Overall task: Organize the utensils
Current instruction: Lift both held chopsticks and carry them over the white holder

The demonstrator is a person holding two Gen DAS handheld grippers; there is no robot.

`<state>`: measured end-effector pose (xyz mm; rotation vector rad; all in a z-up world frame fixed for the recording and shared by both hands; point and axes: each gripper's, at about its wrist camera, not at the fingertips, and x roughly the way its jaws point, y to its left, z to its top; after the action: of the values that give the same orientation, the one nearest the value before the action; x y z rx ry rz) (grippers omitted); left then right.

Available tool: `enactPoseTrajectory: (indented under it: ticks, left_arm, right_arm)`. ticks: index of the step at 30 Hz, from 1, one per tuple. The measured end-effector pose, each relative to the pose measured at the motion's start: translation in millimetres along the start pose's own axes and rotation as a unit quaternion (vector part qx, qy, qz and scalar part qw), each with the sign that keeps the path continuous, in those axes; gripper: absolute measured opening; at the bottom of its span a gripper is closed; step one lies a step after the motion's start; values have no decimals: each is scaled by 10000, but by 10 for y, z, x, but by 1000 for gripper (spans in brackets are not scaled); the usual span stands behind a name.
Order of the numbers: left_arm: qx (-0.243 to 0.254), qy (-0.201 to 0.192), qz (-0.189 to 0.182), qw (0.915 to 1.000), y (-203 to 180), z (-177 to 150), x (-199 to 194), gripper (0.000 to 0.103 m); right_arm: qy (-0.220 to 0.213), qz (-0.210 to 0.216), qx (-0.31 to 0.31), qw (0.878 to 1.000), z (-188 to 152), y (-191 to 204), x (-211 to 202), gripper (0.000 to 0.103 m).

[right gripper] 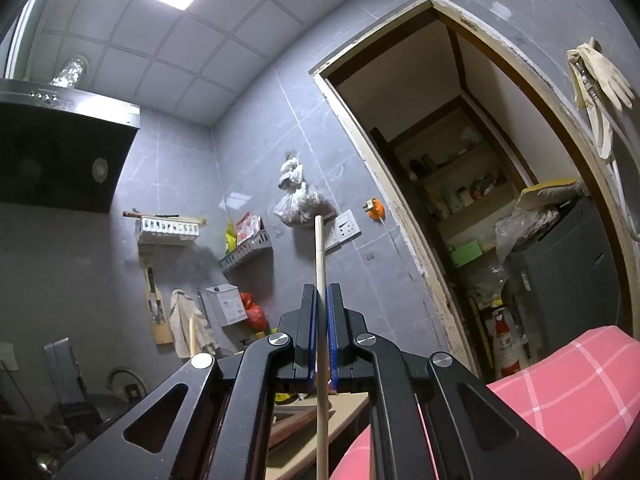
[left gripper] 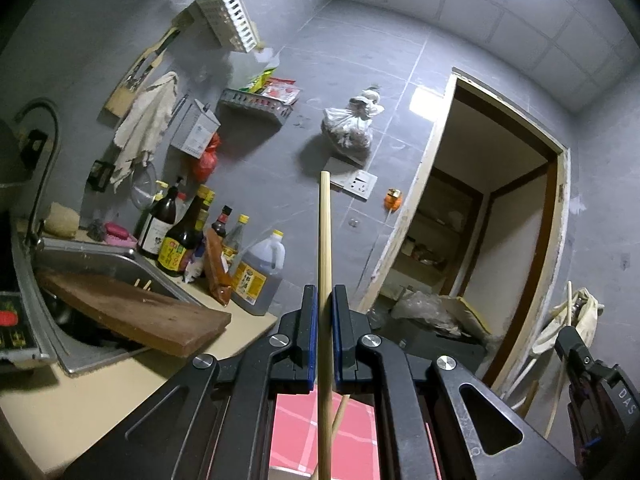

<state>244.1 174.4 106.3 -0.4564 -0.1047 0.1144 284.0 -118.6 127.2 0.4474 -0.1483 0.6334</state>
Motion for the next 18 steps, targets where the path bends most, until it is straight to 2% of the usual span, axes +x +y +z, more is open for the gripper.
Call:
enactPoseTrajectory:
  ticks: [10, 18]
  left_arm:
    - [-21, 105, 57, 9999, -1, -168, 11, 5]
    - [252, 276, -6, 9993, -64, -325, -27, 5]
  right_arm:
    - [114, -135, -84, 9998, -174, -41, 13, 3]
    - [233, -257, -301, 9989, -272, -1, -13, 3]
